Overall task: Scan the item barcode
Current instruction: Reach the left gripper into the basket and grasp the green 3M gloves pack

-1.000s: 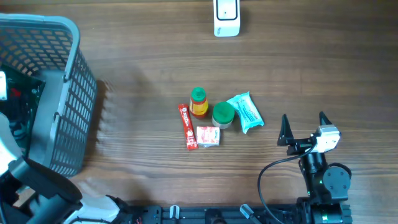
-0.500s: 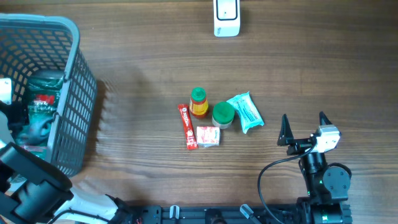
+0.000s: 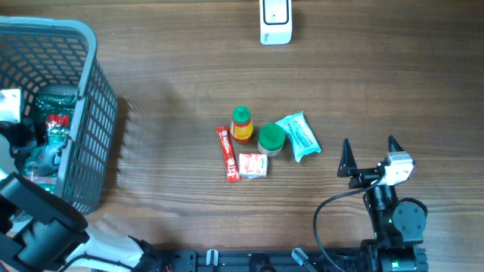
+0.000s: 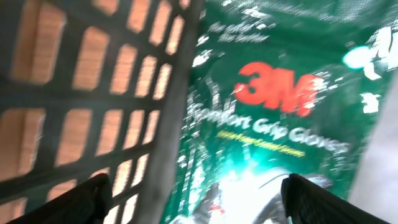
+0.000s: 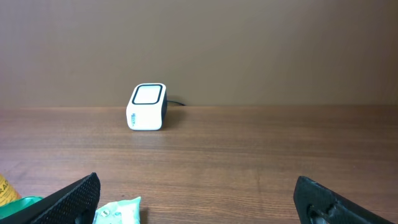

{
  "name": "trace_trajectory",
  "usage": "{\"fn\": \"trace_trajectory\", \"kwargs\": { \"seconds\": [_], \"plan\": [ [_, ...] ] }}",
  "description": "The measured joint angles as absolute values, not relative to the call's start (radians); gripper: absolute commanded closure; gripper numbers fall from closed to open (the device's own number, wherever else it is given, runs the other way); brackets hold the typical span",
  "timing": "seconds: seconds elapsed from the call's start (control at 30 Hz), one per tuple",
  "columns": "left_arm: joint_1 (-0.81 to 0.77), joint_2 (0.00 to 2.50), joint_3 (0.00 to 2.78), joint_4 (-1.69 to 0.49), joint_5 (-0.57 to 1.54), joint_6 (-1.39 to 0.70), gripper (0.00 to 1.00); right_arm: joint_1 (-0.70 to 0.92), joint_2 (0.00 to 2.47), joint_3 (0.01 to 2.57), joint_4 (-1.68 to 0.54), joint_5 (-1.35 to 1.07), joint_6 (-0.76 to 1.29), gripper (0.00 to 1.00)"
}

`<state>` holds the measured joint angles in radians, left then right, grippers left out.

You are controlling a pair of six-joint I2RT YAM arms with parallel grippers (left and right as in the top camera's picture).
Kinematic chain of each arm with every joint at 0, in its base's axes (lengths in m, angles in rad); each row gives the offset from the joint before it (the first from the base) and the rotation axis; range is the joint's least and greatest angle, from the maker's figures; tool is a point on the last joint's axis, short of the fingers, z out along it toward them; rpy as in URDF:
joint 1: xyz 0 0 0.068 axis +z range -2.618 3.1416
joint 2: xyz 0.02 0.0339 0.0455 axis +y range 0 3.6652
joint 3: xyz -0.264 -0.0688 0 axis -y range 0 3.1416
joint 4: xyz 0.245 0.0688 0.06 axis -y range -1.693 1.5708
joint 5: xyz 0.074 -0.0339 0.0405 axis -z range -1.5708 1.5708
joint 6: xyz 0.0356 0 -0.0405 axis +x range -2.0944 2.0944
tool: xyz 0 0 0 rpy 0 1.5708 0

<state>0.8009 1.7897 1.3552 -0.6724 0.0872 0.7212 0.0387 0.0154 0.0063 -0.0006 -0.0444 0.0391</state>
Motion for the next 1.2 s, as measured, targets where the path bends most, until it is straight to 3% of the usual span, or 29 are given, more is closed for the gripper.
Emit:
{"fn": "trace_trajectory", "kwargs": {
  "seconds": [0.07, 0.4, 1.2],
  "plan": [
    [0.785, 1.792, 1.355, -0.678, 0.104, 0.722, 0.01, 0.039, 0.015, 0.006, -0.001, -0.044, 0.039, 0.00],
    [0.619, 1.896, 1.355, -0.704, -0.008, 0.721, 0.00, 0.039, 0.015, 0.006, -0.001, -0.044, 0.039, 0.00],
    [0.612, 1.849, 1.207, -0.672, -0.141, 0.719, 0.00, 0.039, 0.015, 0.006, -0.001, -0.044, 0.039, 0.00]
  ]
}}
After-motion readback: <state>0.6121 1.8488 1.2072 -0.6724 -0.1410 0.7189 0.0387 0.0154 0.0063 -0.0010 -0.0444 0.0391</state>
